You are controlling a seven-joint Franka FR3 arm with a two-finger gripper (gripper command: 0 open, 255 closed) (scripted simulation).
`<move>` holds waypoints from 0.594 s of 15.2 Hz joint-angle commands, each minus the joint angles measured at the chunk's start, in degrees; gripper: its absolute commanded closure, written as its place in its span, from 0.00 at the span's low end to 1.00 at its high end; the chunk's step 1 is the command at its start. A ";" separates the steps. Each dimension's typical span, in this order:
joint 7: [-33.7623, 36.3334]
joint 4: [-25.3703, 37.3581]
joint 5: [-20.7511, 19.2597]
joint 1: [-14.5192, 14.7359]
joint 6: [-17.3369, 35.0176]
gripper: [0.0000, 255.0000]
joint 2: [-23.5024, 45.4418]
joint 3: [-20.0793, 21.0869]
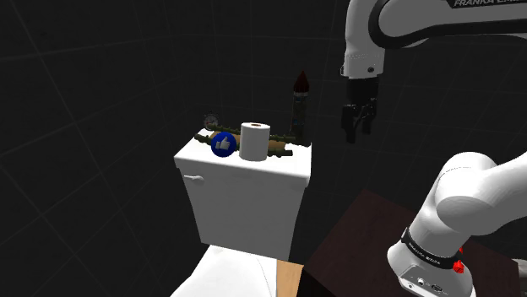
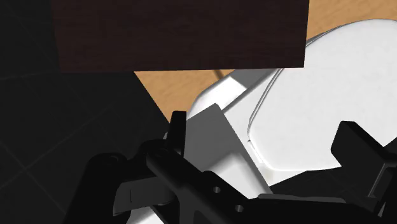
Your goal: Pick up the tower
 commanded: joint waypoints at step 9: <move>-7.83 -3.84 -4.57 -1.73 19.41 0.00 7.11 -3.93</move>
